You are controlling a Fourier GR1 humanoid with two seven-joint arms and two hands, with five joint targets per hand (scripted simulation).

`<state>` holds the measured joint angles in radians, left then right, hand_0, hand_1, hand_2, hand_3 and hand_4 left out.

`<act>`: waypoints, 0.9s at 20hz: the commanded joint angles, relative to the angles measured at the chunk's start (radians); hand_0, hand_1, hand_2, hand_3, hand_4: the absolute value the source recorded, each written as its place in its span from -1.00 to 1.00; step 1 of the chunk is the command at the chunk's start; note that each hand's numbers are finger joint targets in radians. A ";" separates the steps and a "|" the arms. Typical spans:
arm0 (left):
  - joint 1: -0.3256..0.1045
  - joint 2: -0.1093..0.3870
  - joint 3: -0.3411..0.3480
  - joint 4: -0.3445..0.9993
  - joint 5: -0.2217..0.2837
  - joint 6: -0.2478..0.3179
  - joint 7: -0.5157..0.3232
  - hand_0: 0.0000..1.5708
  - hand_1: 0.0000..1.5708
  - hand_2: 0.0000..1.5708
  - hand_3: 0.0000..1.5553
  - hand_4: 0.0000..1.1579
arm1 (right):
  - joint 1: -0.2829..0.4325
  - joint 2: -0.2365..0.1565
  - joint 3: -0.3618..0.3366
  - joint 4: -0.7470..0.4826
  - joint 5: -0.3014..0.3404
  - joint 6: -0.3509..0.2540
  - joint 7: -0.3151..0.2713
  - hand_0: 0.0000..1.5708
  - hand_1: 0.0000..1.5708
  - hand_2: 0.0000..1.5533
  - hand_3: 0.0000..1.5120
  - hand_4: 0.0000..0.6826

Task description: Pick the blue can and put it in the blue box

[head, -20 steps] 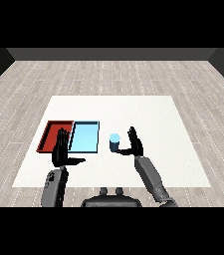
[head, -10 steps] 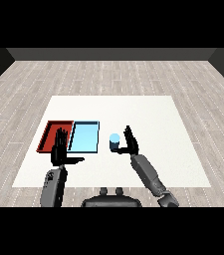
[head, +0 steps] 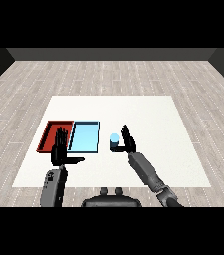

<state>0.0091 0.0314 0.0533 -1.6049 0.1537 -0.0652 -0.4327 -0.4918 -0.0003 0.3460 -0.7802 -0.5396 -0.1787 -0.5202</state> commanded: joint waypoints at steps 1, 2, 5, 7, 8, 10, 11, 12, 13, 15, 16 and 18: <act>-0.031 0.038 0.044 0.041 0.037 -0.044 -0.008 -1.00 -1.00 -1.00 -1.00 -1.00 | -0.067 0.000 0.004 0.089 -0.053 0.026 -0.035 -1.00 -1.00 -1.00 -1.00 -1.00; -0.040 0.003 0.008 0.056 -0.015 0.004 -0.024 -1.00 -1.00 -1.00 -1.00 -1.00 | 0.006 0.000 0.051 -0.048 -0.020 -0.034 0.043 -1.00 -1.00 -1.00 -1.00 -1.00; -0.065 0.035 0.040 0.108 0.017 -0.042 -0.034 -1.00 -1.00 -1.00 -1.00 -1.00 | -0.055 0.000 0.004 0.048 -0.042 0.020 0.006 -1.00 -1.00 -1.00 -1.00 -1.00; 0.015 0.021 0.030 0.040 0.006 -0.025 -0.038 -1.00 -1.00 -1.00 -1.00 -1.00 | -0.058 0.000 0.066 0.044 -0.085 -0.008 -0.010 -1.00 -1.00 -1.00 -1.00 -1.00; -0.050 0.056 0.067 0.025 0.037 -0.024 0.026 -1.00 -1.00 -1.00 -1.00 -1.00 | -0.050 0.000 0.073 0.107 -0.077 0.018 -0.058 -1.00 -1.00 -1.00 -1.00 -1.00; 0.040 0.074 0.060 -0.023 0.059 -0.084 0.007 -1.00 -1.00 -1.00 -1.00 -1.00 | -0.117 0.000 0.189 0.129 -0.217 -0.056 -0.092 -1.00 -1.00 -1.00 -1.00 -1.00; -0.024 0.006 0.022 0.062 0.008 -0.022 -0.041 -1.00 -1.00 -1.00 -1.00 -1.00 | -0.116 0.000 0.111 0.133 -0.147 -0.022 -0.046 -1.00 -1.00 -1.00 -1.00 -1.00; -0.031 0.021 0.020 0.005 0.016 -0.024 0.006 -1.00 -1.00 -1.00 -1.00 -1.00 | -0.115 0.000 0.129 0.088 -0.138 -0.037 -0.028 -1.00 -1.00 -1.00 -1.00 -1.00; -0.023 0.016 0.024 0.008 0.007 -0.002 0.016 -1.00 -1.00 -1.00 -1.00 -1.00 | -0.205 0.000 0.136 0.310 -0.219 0.047 -0.126 -1.00 -1.00 -1.00 -1.00 -1.00; -0.001 0.019 0.015 -0.015 0.003 -0.011 0.022 -1.00 -1.00 -1.00 -1.00 -1.00 | -0.140 0.000 0.157 0.150 -0.191 -0.032 -0.051 -1.00 -1.00 -1.00 -1.00 -1.00; 0.004 -0.015 -0.012 -0.010 -0.025 0.018 -0.001 -1.00 -1.00 -1.00 -1.00 -1.00 | -0.116 0.000 0.198 0.143 -0.224 -0.025 -0.082 -1.00 -1.00 -1.00 -1.00 -1.00; -0.058 0.025 0.038 -0.011 0.029 0.002 0.062 -1.00 -1.00 -1.00 -1.00 -1.00 | -0.158 0.000 0.237 0.168 -0.303 -0.051 -0.085 -1.00 -1.00 -1.00 -1.00 -1.00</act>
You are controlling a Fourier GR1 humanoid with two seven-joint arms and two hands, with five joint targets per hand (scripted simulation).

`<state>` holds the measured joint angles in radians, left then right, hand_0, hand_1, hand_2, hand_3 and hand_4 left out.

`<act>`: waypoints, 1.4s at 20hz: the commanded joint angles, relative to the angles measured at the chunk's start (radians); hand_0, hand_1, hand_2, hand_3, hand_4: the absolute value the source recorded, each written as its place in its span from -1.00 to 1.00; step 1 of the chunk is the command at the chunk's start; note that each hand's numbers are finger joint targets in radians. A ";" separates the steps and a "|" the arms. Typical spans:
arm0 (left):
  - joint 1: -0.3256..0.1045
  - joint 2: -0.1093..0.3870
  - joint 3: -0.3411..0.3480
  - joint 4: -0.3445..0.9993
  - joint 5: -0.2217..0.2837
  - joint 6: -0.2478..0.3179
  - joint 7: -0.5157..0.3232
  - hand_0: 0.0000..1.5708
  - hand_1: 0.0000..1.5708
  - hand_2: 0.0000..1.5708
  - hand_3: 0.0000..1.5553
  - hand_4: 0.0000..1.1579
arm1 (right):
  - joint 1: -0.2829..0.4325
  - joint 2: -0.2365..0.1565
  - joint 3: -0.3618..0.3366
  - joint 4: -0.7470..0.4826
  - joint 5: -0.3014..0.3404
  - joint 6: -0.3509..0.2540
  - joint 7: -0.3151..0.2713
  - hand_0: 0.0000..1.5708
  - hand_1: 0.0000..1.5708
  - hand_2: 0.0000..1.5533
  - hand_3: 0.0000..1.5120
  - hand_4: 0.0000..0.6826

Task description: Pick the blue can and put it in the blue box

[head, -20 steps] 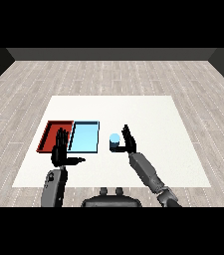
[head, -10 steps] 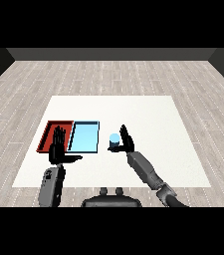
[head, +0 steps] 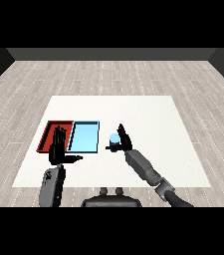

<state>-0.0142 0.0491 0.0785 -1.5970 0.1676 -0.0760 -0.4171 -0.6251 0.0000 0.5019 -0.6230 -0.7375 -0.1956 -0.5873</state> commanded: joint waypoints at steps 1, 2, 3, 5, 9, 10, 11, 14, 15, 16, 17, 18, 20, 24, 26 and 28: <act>0.041 -0.033 -0.025 0.009 -0.018 0.001 -0.061 -1.00 -1.00 -1.00 -1.00 -1.00 | -0.050 0.000 0.099 0.023 -0.122 -0.019 -0.017 -1.00 -1.00 -1.00 -1.00 -1.00; 0.025 -0.020 -0.015 -0.029 -0.012 0.018 -0.005 -1.00 -1.00 -1.00 -1.00 -1.00 | -0.019 0.000 0.129 0.049 -0.164 -0.001 -0.081 -1.00 -1.00 -1.00 -1.00 -1.00; 0.019 -0.025 -0.019 -0.043 -0.012 0.023 -0.007 -1.00 -1.00 -1.00 -1.00 -1.00 | -0.041 0.000 0.042 0.072 -0.067 0.030 -0.036 -1.00 -1.00 -1.00 -1.00 -1.00; 0.027 -0.007 -0.013 -0.068 -0.002 0.014 0.032 -1.00 -1.00 -1.00 -1.00 -1.00 | -0.067 0.000 0.151 0.077 -0.181 -0.054 -0.090 -1.00 -1.00 -1.00 -1.00 -1.00; 0.032 -0.028 -0.032 -0.049 -0.011 0.016 0.018 -1.00 -1.00 -1.00 -1.00 -1.00 | -0.080 0.000 0.123 0.098 -0.141 -0.096 -0.053 0.71 0.71 0.79 0.76 0.16; 0.019 0.007 0.021 0.028 0.019 -0.033 -0.057 -1.00 -1.00 -1.00 -1.00 -1.00 | -0.104 0.000 0.187 0.111 -0.181 -0.156 -0.017 0.95 0.95 0.91 0.92 0.71; 0.007 0.008 0.014 0.033 -0.003 -0.022 -0.061 -1.00 -1.00 -1.00 -1.00 -1.00 | -0.079 0.000 0.103 0.090 -0.076 -0.161 0.015 0.98 0.98 0.91 0.91 0.89; 0.052 -0.006 -0.013 -0.042 0.010 -0.030 -0.027 -1.00 -1.00 -1.00 -1.00 -1.00 | -0.050 0.000 0.179 0.052 -0.095 -0.212 0.041 0.99 0.99 0.91 0.91 0.98; 0.007 -0.003 0.004 -0.003 -0.001 -0.005 -0.023 -1.00 -1.00 -1.00 -1.00 -1.00 | -0.051 -0.011 0.090 0.046 -0.030 -0.184 0.063 1.00 1.00 0.93 0.93 0.98; -0.016 0.035 0.044 0.087 0.025 -0.063 -0.086 -1.00 -1.00 -1.00 -1.00 -1.00 | -0.113 0.000 0.220 0.070 -0.151 -0.250 0.050 0.99 0.99 0.92 0.91 0.99; -0.001 -0.009 0.005 0.062 0.014 -0.032 -0.053 -1.00 -1.00 -1.00 -1.00 -1.00 | -0.056 -0.009 0.083 0.064 -0.030 -0.166 0.056 0.99 0.99 0.92 0.91 1.00; -0.036 0.005 0.013 0.058 0.009 -0.020 -0.028 -1.00 -1.00 -1.00 -1.00 -1.00 | -0.101 0.000 0.138 0.115 -0.094 -0.185 0.044 0.98 0.98 0.92 0.91 0.99; -0.022 0.020 0.019 -0.007 0.032 -0.022 0.040 -1.00 -1.00 -1.00 -1.00 -1.00 | -0.070 0.000 0.113 0.076 -0.048 -0.179 0.012 0.98 0.98 0.91 0.89 0.97; -0.022 -0.018 -0.036 0.062 -0.037 -0.007 -0.028 -1.00 -1.00 -1.00 -1.00 -1.00 | -0.087 0.000 0.079 -0.012 0.033 -0.244 0.045 0.91 0.91 0.88 0.87 0.92; -0.026 0.007 -0.023 0.085 -0.043 -0.016 -0.023 -1.00 -1.00 -1.00 -1.00 -1.00 | -0.121 -0.014 0.046 0.032 0.049 -0.193 0.020 0.90 0.90 0.87 0.86 0.91; 0.011 -0.030 -0.087 0.015 -0.092 0.023 0.009 -1.00 -1.00 -1.00 -1.00 -1.00 | -0.064 -0.025 0.080 -0.134 0.084 -0.258 0.063 0.87 0.87 0.87 0.86 0.90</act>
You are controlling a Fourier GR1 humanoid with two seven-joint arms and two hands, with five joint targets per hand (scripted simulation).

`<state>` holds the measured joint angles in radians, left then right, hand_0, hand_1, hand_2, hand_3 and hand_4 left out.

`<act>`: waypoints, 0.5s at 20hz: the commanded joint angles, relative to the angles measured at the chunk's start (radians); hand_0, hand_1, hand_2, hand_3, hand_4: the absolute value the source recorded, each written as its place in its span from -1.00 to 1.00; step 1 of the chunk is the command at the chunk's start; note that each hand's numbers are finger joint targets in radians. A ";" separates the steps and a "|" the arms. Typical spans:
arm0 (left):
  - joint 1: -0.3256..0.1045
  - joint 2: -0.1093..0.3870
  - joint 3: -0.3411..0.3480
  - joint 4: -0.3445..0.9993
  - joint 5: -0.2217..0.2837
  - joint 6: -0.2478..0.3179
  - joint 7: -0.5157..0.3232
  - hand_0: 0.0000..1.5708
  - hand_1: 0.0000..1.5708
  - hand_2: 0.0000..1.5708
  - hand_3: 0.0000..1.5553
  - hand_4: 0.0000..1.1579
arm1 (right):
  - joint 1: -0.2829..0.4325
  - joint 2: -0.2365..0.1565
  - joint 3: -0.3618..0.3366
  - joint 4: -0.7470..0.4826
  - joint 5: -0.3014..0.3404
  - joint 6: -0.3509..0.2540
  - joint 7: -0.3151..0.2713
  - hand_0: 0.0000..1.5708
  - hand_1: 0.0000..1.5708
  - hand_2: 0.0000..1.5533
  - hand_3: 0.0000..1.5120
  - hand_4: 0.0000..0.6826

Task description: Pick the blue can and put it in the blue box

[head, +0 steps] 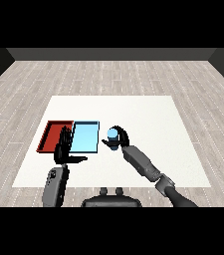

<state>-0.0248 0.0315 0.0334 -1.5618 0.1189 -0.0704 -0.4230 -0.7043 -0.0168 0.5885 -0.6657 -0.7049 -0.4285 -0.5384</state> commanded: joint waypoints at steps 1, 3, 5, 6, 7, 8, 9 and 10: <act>-0.026 -0.015 -0.022 0.099 -0.053 0.014 -0.053 -1.00 -1.00 -1.00 -1.00 -1.00 | 0.028 0.010 -0.012 -0.083 0.074 -0.024 0.006 0.88 0.88 0.87 0.87 0.88; 0.067 -0.021 -0.063 0.017 -0.023 -0.030 -0.005 -1.00 -1.00 -1.00 -1.00 -1.00 | -0.036 0.016 -0.011 -0.078 0.072 -0.018 0.045 0.90 0.90 0.88 0.87 0.91; 0.014 -0.031 -0.125 0.057 -0.041 0.055 -0.008 -1.00 -1.00 -1.00 -1.00 -1.00 | -0.050 0.016 -0.031 -0.115 0.098 -0.034 0.060 0.90 0.90 0.87 0.86 0.90; -0.039 -0.031 -0.087 0.035 -0.014 0.030 0.081 -1.00 -1.00 -1.00 -1.00 -1.00 | -0.023 0.003 -0.025 -0.133 0.127 -0.012 0.035 0.87 0.87 0.86 0.86 0.91; -0.074 -0.021 -0.063 0.106 -0.003 -0.008 0.050 -1.00 -1.00 -1.00 -1.00 -1.00 | -0.070 -0.008 -0.054 -0.117 0.116 0.015 -0.007 0.86 0.86 0.85 0.87 0.93; -0.001 -0.029 -0.093 0.050 -0.020 -0.004 0.044 -1.00 -1.00 -1.00 -1.00 -1.00 | -0.021 -0.007 -0.028 -0.219 0.145 -0.041 0.033 0.84 0.84 0.84 0.87 0.95; -0.118 -0.031 -0.123 0.114 0.031 0.032 0.108 -1.00 -1.00 -1.00 -1.00 -1.00 | -0.015 -0.036 -0.040 -0.196 0.139 0.009 0.011 0.83 0.83 0.85 0.88 0.95; -0.021 -0.031 -0.165 0.038 0.001 0.047 0.092 -1.00 -1.00 -1.00 -1.00 -1.00 | 0.019 -0.061 -0.050 -0.244 0.159 0.022 0.030 0.83 0.83 0.85 0.88 0.95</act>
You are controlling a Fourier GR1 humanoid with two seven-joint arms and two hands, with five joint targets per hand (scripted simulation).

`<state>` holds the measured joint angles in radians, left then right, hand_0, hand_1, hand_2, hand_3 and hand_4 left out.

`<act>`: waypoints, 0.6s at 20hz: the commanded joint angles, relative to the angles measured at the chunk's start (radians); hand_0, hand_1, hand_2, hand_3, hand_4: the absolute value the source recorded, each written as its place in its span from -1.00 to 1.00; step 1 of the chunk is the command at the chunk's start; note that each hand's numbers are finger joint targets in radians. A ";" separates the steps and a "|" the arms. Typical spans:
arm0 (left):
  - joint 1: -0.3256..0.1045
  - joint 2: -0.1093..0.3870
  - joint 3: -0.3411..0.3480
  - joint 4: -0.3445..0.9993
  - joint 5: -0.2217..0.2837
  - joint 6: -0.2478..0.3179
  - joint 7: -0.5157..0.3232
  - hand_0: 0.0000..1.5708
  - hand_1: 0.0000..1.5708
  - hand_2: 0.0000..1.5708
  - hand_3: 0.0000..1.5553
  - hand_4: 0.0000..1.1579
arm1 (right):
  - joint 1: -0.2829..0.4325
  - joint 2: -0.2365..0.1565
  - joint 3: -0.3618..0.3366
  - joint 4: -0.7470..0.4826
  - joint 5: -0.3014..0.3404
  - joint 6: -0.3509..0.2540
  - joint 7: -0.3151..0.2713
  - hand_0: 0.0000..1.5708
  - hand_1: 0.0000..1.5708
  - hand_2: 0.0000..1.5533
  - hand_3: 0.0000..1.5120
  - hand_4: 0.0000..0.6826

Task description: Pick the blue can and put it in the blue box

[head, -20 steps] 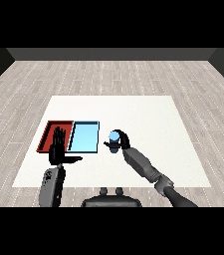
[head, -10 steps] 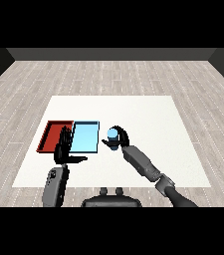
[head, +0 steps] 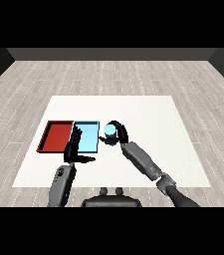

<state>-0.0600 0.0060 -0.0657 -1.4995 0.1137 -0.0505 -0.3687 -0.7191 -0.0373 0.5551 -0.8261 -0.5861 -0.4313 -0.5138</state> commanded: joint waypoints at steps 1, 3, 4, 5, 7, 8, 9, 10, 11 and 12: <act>-0.122 -0.003 0.013 0.123 0.006 -0.015 0.037 -1.00 -1.00 -1.00 -1.00 -1.00 | 0.056 -0.065 -0.018 -0.112 0.040 0.038 0.012 0.83 0.83 0.85 0.88 0.95; -0.008 -0.001 -0.040 0.001 -0.027 -0.008 0.048 -1.00 -1.00 -1.00 -1.00 -1.00 | 0.118 -0.118 -0.035 -0.200 0.063 0.066 0.043 0.83 0.83 0.85 0.88 0.95; -0.068 -0.006 -0.078 0.070 -0.012 0.048 0.046 -1.00 -1.00 -1.00 -1.00 -1.00 | 0.131 -0.164 -0.033 -0.268 0.053 0.077 0.084 0.83 0.83 0.85 0.88 0.95; -0.073 -0.006 -0.085 0.077 -0.009 0.058 0.044 -1.00 -1.00 -1.00 -1.00 -1.00 | 0.154 -0.142 -0.028 -0.304 0.092 0.047 0.121 0.83 0.83 0.85 0.88 0.95; -0.081 -0.006 -0.095 0.087 -0.005 0.070 0.040 -1.00 -1.00 -1.00 -1.00 -1.00 | 0.196 -0.141 -0.069 -0.311 0.117 0.092 0.105 0.82 0.82 0.87 0.88 0.94; -0.084 -0.006 -0.098 0.091 -0.004 0.074 0.039 -1.00 -1.00 -1.00 -1.00 -1.00 | 0.156 -0.161 -0.113 -0.300 0.106 0.137 0.124 0.82 0.82 0.87 0.88 0.93; -0.070 -0.006 -0.122 0.130 -0.005 0.099 -0.017 -1.00 -1.00 -1.00 -1.00 -1.00 | 0.206 -0.149 -0.062 -0.425 0.144 0.046 0.164 0.82 0.82 0.86 0.88 0.93; -0.086 -0.006 -0.184 0.116 0.026 0.126 0.004 -1.00 -1.00 -1.00 -1.00 -1.00 | 0.181 -0.140 -0.106 -0.311 0.148 0.127 0.113 0.82 0.82 0.86 0.88 0.93; -0.142 -0.006 -0.085 0.096 0.033 0.066 0.070 -1.00 -1.00 -1.00 -1.00 -1.00 | 0.115 -0.083 -0.132 -0.223 0.170 0.122 0.087 0.82 0.82 0.85 0.87 0.92; -0.072 -0.006 -0.132 0.153 0.017 0.058 -0.038 -1.00 -1.00 -1.00 -1.00 -1.00 | 0.200 -0.141 -0.121 -0.404 0.173 0.105 0.180 0.81 0.81 0.84 0.86 0.91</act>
<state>-0.1436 0.0007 -0.1725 -1.3964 0.1232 0.0184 -0.3514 -0.5608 -0.1643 0.4637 -1.1236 -0.4563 -0.3343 -0.3991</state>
